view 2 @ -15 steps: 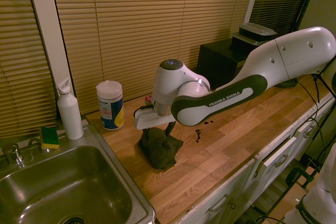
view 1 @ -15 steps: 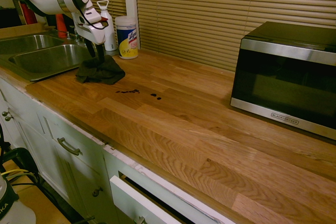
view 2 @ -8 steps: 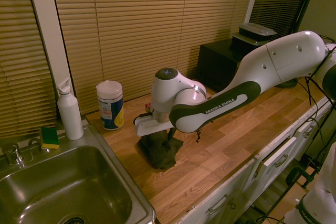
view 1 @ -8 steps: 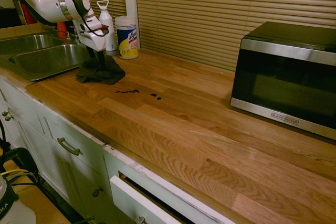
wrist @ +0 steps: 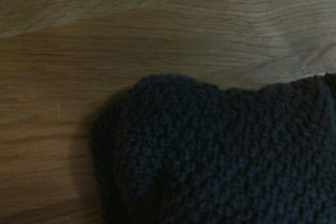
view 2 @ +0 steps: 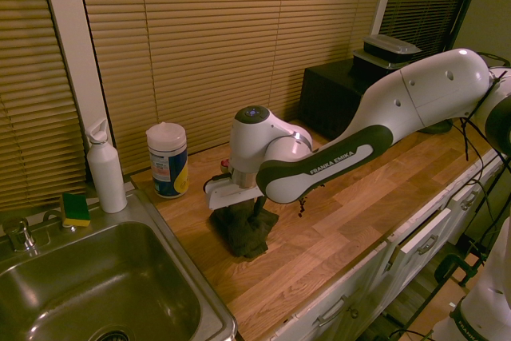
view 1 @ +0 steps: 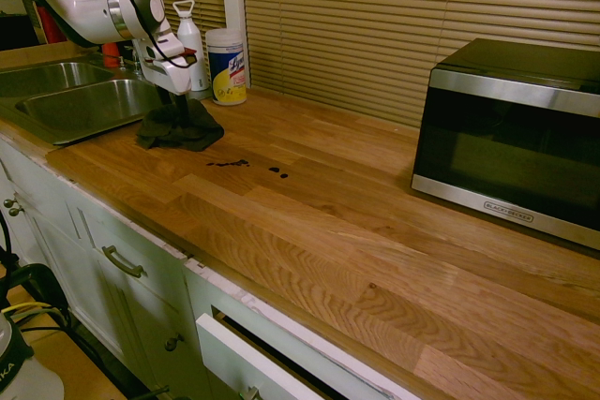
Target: Clear the spill
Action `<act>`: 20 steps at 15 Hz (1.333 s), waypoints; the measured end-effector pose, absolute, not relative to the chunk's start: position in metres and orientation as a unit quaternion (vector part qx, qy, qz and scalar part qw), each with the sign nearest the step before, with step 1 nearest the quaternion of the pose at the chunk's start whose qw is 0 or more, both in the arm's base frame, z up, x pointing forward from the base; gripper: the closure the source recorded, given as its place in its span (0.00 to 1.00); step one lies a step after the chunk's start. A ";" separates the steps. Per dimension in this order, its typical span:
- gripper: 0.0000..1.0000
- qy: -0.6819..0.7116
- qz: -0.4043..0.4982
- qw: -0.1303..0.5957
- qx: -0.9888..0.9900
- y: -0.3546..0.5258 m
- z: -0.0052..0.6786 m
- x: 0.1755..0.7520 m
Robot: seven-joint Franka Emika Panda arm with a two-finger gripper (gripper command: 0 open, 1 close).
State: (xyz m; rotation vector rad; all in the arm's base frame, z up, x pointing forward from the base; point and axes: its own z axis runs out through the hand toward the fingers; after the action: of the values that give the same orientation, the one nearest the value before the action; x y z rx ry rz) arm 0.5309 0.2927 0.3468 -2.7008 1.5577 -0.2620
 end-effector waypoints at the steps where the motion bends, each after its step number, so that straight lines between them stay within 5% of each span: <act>1: 1.00 0.496 -0.082 0.007 -0.864 0.292 0.346 0.532; 20: 1.00 0.476 -0.066 -0.017 -0.877 0.246 0.342 0.540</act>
State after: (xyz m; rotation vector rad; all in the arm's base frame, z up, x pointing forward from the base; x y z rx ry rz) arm 0.5401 0.2459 0.3421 -2.7844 1.5132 -0.2089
